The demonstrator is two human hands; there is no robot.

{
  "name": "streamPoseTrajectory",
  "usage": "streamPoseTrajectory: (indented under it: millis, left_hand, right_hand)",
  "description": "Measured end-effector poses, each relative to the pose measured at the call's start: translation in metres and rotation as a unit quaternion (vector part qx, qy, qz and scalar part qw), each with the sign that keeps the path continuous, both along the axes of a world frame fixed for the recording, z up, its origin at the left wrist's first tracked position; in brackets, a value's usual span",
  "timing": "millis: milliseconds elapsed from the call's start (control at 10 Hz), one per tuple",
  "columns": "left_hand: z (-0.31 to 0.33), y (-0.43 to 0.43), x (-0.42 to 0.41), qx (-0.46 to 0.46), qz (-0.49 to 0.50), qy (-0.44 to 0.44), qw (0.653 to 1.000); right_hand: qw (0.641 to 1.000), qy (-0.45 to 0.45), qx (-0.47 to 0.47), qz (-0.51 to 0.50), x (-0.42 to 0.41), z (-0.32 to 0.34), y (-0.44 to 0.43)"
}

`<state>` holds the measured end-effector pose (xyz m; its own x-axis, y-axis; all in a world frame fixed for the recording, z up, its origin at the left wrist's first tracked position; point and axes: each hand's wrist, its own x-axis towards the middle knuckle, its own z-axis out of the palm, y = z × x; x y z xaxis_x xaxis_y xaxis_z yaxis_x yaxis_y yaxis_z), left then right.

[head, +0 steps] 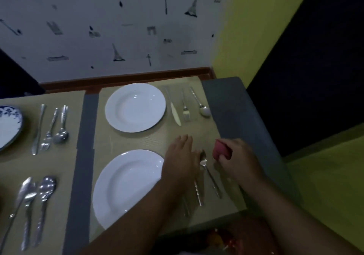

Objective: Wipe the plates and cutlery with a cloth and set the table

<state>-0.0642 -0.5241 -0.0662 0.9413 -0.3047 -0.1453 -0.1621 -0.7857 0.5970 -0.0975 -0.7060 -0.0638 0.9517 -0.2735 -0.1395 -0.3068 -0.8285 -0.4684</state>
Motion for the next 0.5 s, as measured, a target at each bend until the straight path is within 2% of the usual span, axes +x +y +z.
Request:
streamPoseTrajectory:
  millis: [100,200,300,400,500]
  left_hand:
    - [-0.004,-0.032,-0.021,0.008,-0.024,0.010,1.000]
    - [-0.010,-0.051,-0.036,0.037,-0.059,0.013,0.998]
    - [-0.016,-0.057,-0.045,0.059,-0.069,0.015,0.996]
    - [-0.016,-0.055,-0.045,0.059,-0.058,0.022,0.996]
    - [-0.001,-0.045,-0.035,0.058,-0.035,0.016,0.998]
  right_hand:
    - [0.997,0.052,-0.029,-0.051,-0.035,-0.009,-0.035]
    - [0.991,0.104,-0.049,-0.067,-0.060,-0.023,-0.052]
    - [0.990,0.120,-0.037,-0.062,-0.068,-0.026,-0.051]
    - [0.993,0.094,-0.067,-0.035,-0.057,-0.015,-0.037]
    - [0.994,0.056,-0.076,0.049,-0.031,0.011,-0.014]
